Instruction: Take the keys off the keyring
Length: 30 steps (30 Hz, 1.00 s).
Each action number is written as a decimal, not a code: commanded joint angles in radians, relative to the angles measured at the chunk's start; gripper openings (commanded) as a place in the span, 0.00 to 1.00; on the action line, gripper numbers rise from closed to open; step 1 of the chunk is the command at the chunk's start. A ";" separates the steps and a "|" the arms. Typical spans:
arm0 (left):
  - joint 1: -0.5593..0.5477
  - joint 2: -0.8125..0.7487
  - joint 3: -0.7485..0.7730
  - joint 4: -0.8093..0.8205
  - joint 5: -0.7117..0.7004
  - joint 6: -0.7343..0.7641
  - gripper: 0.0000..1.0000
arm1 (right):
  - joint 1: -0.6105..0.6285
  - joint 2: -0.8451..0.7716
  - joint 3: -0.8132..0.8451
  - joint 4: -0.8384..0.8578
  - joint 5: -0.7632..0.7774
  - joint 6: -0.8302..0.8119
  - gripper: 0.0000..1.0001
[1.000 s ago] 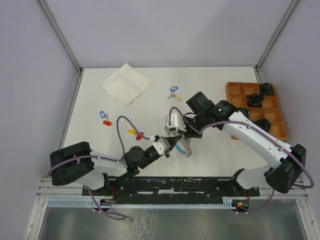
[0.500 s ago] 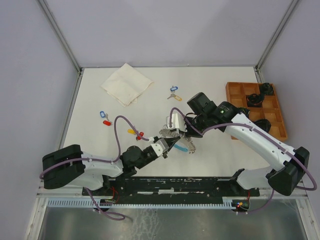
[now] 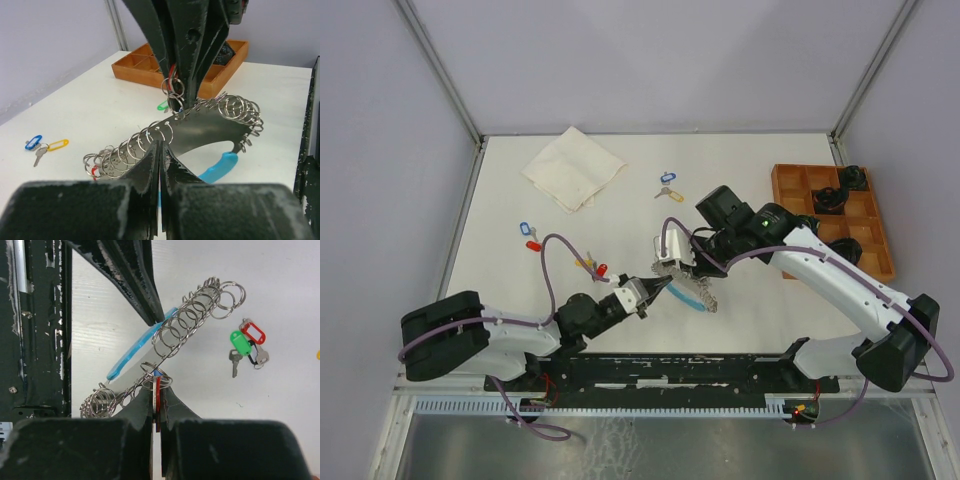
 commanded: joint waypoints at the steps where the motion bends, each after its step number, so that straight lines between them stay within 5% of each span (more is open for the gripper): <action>1: 0.011 0.014 -0.022 0.134 0.019 -0.068 0.03 | 0.000 0.003 0.031 -0.008 -0.095 -0.022 0.01; 10: 0.013 -0.092 -0.080 0.163 0.128 -0.170 0.38 | -0.001 0.032 0.038 -0.006 -0.104 -0.001 0.01; 22: 0.015 -0.168 0.040 -0.152 0.078 -0.442 0.41 | -0.002 0.038 0.037 0.000 -0.104 0.007 0.01; 30: 0.014 -0.093 0.071 -0.131 0.023 -0.482 0.38 | -0.002 0.040 0.036 0.003 -0.101 0.011 0.01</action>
